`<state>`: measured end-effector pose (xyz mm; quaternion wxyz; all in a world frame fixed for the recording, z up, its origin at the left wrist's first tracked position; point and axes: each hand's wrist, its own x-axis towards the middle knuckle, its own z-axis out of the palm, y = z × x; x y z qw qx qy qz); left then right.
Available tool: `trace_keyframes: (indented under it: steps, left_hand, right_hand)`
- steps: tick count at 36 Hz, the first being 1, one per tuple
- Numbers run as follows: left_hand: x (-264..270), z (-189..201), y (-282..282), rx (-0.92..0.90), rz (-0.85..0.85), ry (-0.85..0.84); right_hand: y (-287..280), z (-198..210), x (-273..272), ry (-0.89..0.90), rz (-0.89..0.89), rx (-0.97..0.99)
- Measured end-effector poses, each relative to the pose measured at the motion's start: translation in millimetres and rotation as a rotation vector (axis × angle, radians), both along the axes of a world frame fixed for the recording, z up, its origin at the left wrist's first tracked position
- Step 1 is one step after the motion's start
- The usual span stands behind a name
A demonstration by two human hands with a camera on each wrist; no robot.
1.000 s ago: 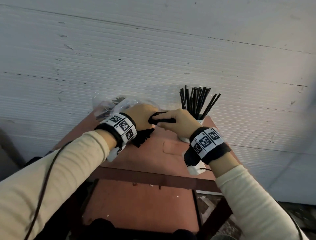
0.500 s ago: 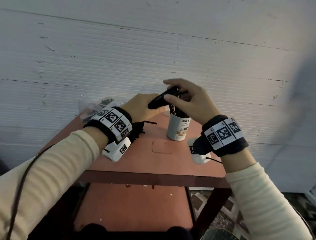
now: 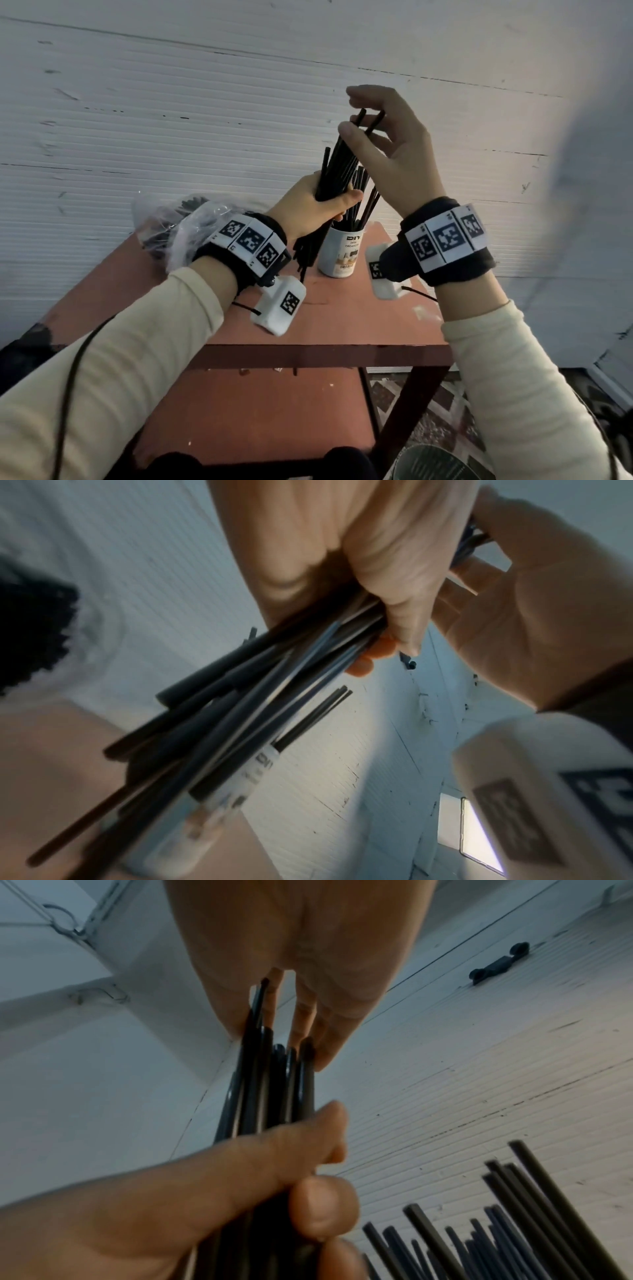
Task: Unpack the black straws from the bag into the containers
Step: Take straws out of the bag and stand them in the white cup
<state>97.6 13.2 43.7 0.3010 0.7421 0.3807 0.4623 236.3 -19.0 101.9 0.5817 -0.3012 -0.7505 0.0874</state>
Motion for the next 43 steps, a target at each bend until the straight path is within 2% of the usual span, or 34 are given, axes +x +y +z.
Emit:
trace_keyframes:
  steps: [3, 7, 9, 14, 19, 23, 25, 29, 33, 37, 43]
  left_hand:
    - [9, -13, 2, -0.06, -0.028, -0.082]
    - [15, -36, 11, -0.167, -0.008, -0.141]
    - [15, -45, 14, -0.193, 0.036, -0.138]
    - [12, -52, 27, -0.15, 0.113, -0.155]
    - [11, -43, 22, -0.1, 0.058, -0.182]
    - [7, -38, 22, -0.056, 0.058, -0.15]
    - [4, -35, 17, -0.048, 0.001, -0.133]
    - [0, -33, 9, -0.124, -0.127, -0.072]
    - [0, -42, 6, -0.272, -0.174, -0.096]
    - [-1, -51, 8, -0.402, -0.166, -0.015]
    - [-1, -55, 8, -0.398, -0.102, -0.017]
  right_hand:
    - [6, -6, -2, -0.099, -0.041, -0.01]
    - [15, -22, -3, -0.43, -0.113, -0.13]
    - [18, -30, -3, -0.498, -0.117, -0.174]
    - [18, -38, -5, -0.405, -0.083, -0.194]
    - [17, -35, -8, -0.375, -0.058, -0.186]
    - [18, -35, -7, -0.343, -0.041, -0.179]
    - [18, -37, -7, -0.325, -0.03, -0.171]
    - [19, -42, -8, -0.355, -0.037, -0.142]
    - [23, -53, -9, -0.395, -0.028, -0.175]
    - [24, -62, -11, -0.306, -0.024, -0.117]
    - [24, -66, -14, -0.292, -0.042, -0.082]
